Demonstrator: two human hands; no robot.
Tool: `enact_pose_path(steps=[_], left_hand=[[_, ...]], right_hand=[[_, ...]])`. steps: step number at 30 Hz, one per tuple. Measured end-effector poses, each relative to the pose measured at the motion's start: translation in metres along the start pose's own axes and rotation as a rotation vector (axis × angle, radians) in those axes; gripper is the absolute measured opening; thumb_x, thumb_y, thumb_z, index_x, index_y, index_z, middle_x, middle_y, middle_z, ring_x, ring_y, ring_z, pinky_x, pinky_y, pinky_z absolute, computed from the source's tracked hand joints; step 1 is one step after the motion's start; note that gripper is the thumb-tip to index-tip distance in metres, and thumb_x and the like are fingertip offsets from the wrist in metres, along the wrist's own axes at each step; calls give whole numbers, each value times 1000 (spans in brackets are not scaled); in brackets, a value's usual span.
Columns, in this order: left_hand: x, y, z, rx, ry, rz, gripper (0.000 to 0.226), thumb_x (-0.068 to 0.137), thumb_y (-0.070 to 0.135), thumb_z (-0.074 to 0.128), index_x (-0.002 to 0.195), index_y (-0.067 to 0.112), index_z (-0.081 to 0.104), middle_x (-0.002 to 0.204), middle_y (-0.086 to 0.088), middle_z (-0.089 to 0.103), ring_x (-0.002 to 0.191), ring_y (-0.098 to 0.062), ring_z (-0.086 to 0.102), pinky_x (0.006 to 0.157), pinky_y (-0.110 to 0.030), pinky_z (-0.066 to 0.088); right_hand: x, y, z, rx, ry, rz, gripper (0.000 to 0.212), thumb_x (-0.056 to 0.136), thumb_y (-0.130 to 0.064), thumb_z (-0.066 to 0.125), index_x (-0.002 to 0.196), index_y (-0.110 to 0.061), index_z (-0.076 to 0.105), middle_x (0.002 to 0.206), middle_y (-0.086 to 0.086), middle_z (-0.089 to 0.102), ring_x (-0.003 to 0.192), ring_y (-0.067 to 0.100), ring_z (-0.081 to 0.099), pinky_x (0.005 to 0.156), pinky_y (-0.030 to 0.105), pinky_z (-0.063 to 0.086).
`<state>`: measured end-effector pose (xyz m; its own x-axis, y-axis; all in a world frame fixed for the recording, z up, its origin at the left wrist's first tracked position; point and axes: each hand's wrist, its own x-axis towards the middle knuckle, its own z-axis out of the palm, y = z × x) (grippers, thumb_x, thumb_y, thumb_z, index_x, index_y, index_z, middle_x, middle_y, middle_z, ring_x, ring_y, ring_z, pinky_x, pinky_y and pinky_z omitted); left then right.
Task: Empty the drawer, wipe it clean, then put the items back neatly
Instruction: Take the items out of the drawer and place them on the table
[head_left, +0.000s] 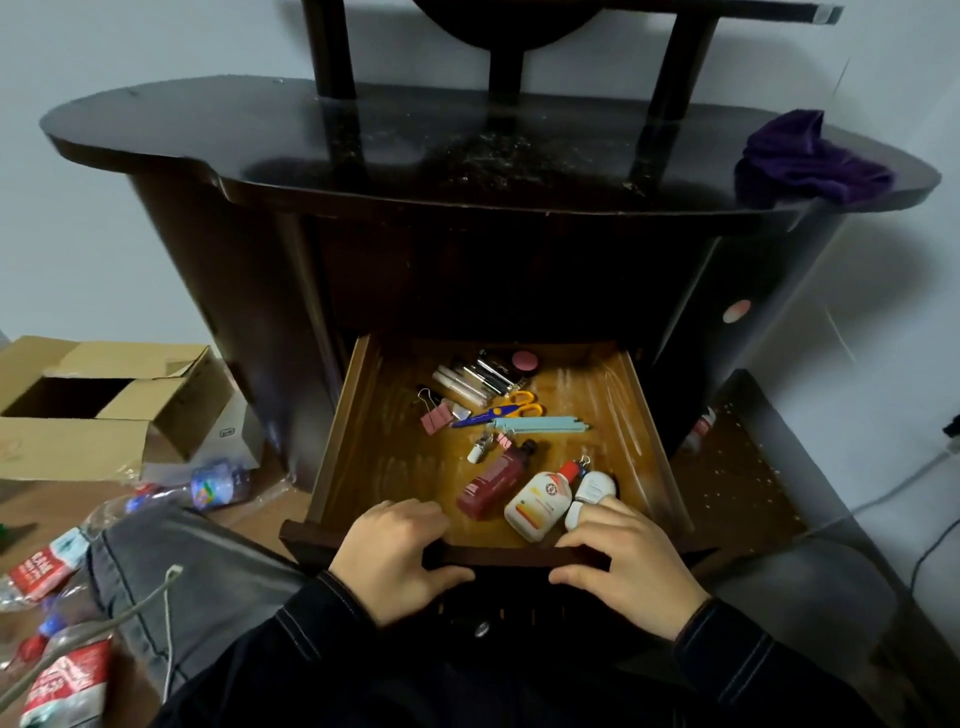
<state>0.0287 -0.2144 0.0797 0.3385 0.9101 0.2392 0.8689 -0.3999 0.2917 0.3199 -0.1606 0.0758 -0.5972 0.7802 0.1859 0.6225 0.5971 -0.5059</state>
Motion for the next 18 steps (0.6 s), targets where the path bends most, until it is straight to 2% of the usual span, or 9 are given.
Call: enact_pose_path(steps=[4, 6, 8, 10, 12, 14, 16, 18], left_hand=[[13, -3, -9, -193, -156, -95, 50, 80, 73, 59, 84, 24, 66, 82, 17, 56, 78, -6, 58, 67, -23, 45], [27, -5, -18, -372, -214, -154, 53, 80, 75, 53, 84, 24, 68, 82, 13, 62, 77, -5, 59, 70, -30, 50], [45, -8, -23, -375, -259, -145, 46, 87, 64, 54, 88, 22, 69, 85, 8, 65, 79, -8, 60, 74, -37, 52], [65, -10, -22, -306, -266, -118, 34, 95, 49, 57, 88, 18, 70, 82, 1, 66, 76, -13, 61, 73, -40, 52], [90, -11, -16, -301, -276, -123, 30, 96, 43, 59, 85, 16, 69, 78, 0, 65, 72, -15, 60, 70, -39, 51], [118, -12, -4, -268, -317, -152, 29, 95, 44, 60, 91, 17, 68, 84, 0, 66, 77, -17, 61, 72, -37, 52], [141, -17, 12, -160, -382, -181, 37, 92, 51, 60, 110, 18, 63, 99, -2, 65, 88, -19, 61, 77, -36, 51], [154, -22, 33, -74, -467, -222, 58, 88, 58, 62, 128, 17, 51, 119, -7, 60, 101, -22, 59, 83, -35, 49]], right_hand=[[9, 6, -9, 45, -130, 55, 45, 76, -73, 63, 92, -33, 74, 87, -24, 57, 93, -3, 52, 79, 27, 48], [21, 7, -15, 77, -253, 83, 44, 77, -74, 60, 91, -34, 74, 91, -21, 62, 95, 0, 56, 81, 29, 50], [34, 5, -21, 78, -392, 147, 47, 79, -75, 52, 92, -35, 73, 94, -18, 65, 95, 2, 59, 83, 32, 52], [52, 4, -26, -22, -476, 191, 47, 81, -75, 48, 92, -36, 72, 94, -17, 66, 94, 4, 58, 83, 33, 52], [76, 8, -25, -127, -526, 204, 39, 89, -66, 52, 91, -32, 71, 89, -12, 68, 84, 4, 61, 77, 33, 53], [102, 16, -21, -139, -505, 245, 33, 94, -56, 57, 85, -27, 70, 77, -8, 66, 69, 6, 59, 63, 31, 48], [126, 28, -14, -78, -407, 341, 32, 96, -49, 57, 82, -23, 70, 78, -3, 68, 72, 15, 62, 64, 34, 46], [141, 44, -2, 2, -254, 446, 28, 98, -42, 57, 85, -22, 70, 82, -2, 72, 77, 20, 66, 69, 36, 50]])
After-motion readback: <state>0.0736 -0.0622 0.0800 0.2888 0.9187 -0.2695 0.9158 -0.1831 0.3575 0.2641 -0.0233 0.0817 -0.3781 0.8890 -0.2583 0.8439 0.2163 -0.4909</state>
